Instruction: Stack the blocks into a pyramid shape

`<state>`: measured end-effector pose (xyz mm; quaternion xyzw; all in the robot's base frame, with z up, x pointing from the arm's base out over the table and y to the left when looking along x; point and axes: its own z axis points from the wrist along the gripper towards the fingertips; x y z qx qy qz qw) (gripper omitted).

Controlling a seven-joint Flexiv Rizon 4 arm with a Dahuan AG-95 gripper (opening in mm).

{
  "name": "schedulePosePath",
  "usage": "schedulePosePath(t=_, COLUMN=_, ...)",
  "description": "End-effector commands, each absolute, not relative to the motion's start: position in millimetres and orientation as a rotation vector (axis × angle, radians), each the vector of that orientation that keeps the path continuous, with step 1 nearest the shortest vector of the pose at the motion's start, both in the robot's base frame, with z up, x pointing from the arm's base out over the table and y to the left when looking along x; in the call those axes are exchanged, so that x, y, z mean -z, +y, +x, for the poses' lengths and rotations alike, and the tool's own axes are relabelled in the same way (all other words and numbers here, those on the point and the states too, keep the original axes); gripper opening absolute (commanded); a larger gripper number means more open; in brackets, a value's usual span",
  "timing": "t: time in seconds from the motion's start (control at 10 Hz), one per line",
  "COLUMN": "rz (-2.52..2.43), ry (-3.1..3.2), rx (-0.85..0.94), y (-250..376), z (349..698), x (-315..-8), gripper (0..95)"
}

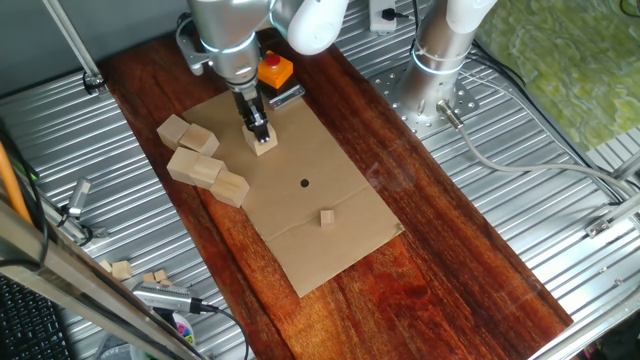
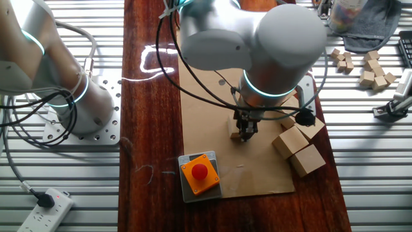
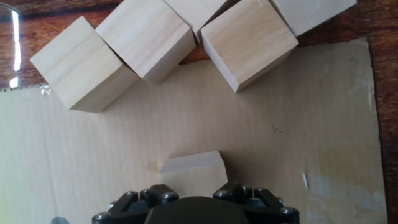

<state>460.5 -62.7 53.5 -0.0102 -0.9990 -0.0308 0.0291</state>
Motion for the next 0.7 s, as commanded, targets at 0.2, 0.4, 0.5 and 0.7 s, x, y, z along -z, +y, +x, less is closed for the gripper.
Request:
schedulePosePath(t=0.2, rz=-0.054, ry=-3.084, rx=0.052, y=-62.9, z=459.9, x=-53.0, gripper=19.0)
schedulePosePath(t=0.4, rz=-0.070, ry=-3.088, rx=0.017, y=-62.8, z=459.8, x=-52.4, gripper=19.0)
schedulePosePath(t=0.5, rz=-0.075, ry=-3.092, rx=0.003, y=-62.9, z=459.7, x=-52.3, gripper=19.0)
schedulePosePath(t=0.7, rz=-0.055, ry=-3.096, rx=0.001, y=-63.1, z=459.6, x=-52.1, gripper=38.0)
